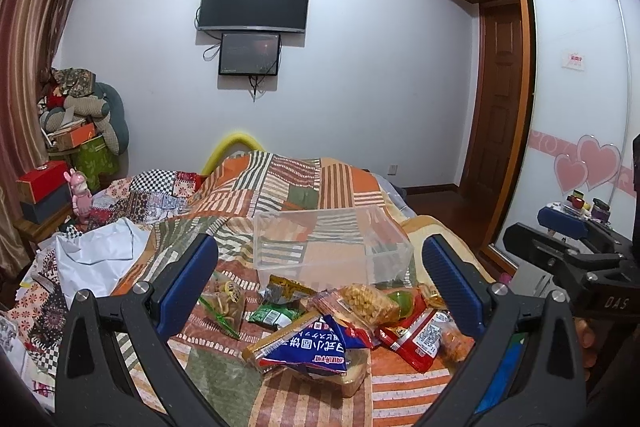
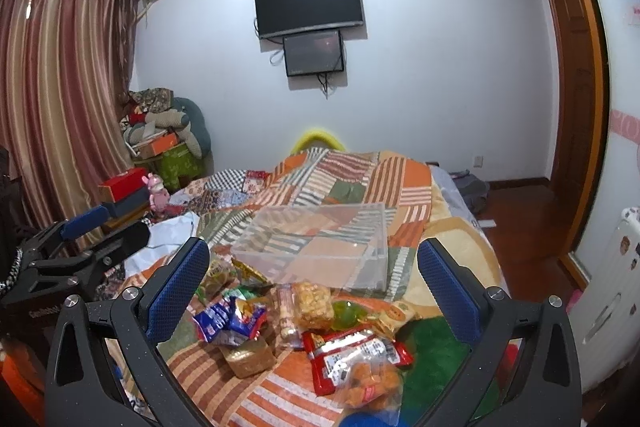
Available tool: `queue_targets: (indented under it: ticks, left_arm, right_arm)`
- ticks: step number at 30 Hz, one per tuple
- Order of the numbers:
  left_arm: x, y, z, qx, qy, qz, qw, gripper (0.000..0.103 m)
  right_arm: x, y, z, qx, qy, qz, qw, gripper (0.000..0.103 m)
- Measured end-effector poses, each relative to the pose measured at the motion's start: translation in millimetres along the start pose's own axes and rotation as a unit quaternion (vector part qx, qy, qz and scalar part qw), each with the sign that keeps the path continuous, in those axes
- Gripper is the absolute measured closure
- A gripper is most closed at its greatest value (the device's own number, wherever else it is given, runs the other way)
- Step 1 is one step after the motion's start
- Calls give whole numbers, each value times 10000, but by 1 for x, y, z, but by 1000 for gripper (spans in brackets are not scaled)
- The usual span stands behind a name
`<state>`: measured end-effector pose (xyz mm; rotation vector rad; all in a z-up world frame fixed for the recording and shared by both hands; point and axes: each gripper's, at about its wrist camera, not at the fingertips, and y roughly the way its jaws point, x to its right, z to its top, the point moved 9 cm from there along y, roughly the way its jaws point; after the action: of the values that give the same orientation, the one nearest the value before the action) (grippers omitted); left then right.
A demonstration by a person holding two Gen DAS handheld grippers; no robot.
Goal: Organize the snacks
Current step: 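Grasp the blue printed bag with left tool while right tool grasps green-labelled bun bag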
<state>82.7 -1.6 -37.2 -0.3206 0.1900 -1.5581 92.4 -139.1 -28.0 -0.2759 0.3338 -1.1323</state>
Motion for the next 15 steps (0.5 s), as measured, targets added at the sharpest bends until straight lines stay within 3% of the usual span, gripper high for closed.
queue_targets:
  ticks: [3, 7, 15]
  left_arm:
    - [1, 7, -7, -203, -23, -69, 9998, 4]
    - [0, 21, -23, -615, 21, -92, 9981, 20]
    - [5, 48, -70, -1507, -8, -370, 9879, 25]
  right_arm:
    - [9, 5, -9, -148, 52, -66, 9999, 0]
    - [20, 8, -21, -385, 149, -42, 9991, 9]
    - [49, 19, -65, -1148, 337, -150, 9927, 21]
